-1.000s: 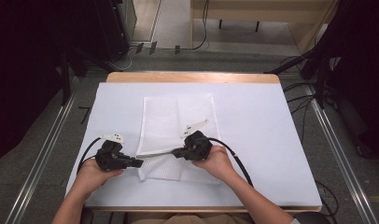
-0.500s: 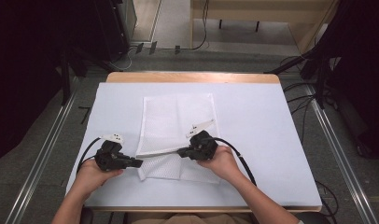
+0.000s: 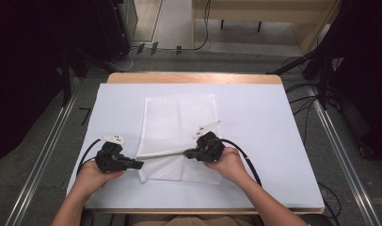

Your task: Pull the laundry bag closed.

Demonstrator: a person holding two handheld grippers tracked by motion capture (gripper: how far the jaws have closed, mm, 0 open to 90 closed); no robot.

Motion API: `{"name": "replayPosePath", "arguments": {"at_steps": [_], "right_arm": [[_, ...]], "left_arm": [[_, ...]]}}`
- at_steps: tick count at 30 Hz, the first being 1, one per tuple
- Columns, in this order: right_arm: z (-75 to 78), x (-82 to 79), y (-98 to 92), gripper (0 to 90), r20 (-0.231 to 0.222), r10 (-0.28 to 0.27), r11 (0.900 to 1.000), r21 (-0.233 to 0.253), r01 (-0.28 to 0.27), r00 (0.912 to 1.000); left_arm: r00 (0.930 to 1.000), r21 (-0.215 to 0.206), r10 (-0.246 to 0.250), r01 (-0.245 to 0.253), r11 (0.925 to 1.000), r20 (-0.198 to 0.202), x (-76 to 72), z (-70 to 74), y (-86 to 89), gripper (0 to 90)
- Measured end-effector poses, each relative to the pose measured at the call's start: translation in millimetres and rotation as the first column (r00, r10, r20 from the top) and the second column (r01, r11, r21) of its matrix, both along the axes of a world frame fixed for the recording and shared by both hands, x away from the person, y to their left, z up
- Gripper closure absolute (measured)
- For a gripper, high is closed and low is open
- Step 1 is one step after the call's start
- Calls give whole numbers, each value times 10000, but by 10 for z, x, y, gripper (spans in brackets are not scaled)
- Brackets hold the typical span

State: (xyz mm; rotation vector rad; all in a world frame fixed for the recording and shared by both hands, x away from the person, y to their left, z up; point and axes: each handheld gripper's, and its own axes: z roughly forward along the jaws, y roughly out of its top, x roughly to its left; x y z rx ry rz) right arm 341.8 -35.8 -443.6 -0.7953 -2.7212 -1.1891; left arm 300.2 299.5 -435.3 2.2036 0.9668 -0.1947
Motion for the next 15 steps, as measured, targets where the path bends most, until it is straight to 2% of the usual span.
{"name": "replayPosePath", "arguments": {"at_steps": [7,12,15], "right_arm": [[-1,-14,-60,883,-44,-45,10000,-37,44,10000],[14,-20,-98,883,45,18,10000,-59,-18,10000],[6,-19,-134,883,-22,-48,9999,-108,48,10000]], "left_arm": [[9999,103,25,-24,9999,-99,-1,2,9,881],[9999,-107,83,-84,9999,-92,3,5,29,881],[9999,-53,116,-116,9999,-83,1,9,38,881]]}}
